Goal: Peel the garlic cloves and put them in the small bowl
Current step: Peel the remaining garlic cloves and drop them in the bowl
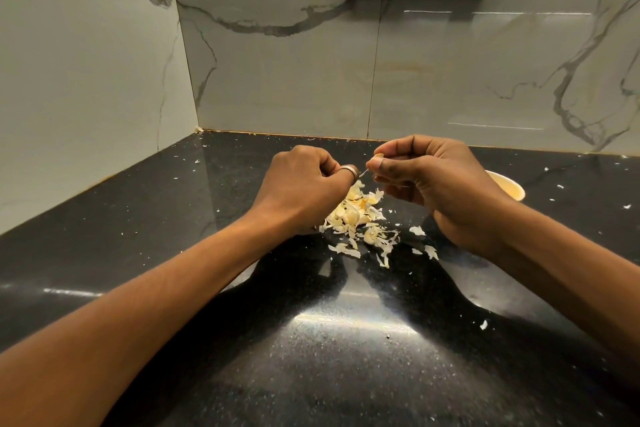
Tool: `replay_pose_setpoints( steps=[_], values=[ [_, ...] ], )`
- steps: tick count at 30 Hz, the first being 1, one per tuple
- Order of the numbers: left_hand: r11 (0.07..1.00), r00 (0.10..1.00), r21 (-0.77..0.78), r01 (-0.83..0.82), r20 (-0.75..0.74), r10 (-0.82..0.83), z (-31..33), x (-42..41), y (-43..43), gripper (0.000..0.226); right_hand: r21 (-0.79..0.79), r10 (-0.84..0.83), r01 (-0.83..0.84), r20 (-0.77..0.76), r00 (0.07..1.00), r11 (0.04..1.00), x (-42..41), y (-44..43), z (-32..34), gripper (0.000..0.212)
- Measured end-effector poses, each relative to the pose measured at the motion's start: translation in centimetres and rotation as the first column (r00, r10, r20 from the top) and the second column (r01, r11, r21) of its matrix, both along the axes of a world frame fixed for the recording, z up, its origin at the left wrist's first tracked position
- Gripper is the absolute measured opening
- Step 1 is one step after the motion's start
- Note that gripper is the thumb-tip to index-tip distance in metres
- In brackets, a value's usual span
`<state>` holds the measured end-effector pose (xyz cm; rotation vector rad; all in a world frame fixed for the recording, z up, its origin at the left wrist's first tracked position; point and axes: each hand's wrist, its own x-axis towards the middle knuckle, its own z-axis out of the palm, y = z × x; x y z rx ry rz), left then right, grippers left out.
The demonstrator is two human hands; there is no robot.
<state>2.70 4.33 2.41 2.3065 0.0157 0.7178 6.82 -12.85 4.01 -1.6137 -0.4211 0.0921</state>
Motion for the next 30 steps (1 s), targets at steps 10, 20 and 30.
replay_pose_setpoints(
  steps=[10, 20, 30],
  values=[
    [0.987, 0.984, 0.020, 0.159, 0.076, -0.160, -0.25, -0.15, -0.17, 0.011, 0.088, 0.059, -0.051, -0.084, 0.995, 0.995, 0.12, 0.16, 0.07, 0.010],
    [0.979, 0.979, 0.010, 0.201, 0.013, -0.202, -0.41, 0.20, -0.13, 0.021, 0.048, 0.040, -0.037, -0.076, 0.996, 0.998, -0.09, 0.19, 0.03, 0.006],
    [0.979, 0.980, -0.039, 0.200, 0.006, -0.199, -0.46, 0.12, -0.25, 0.012, 0.049, 0.062, -0.060, -0.041, 0.997, 0.997, -0.30, 0.35, -0.07, 0.010]
  ],
)
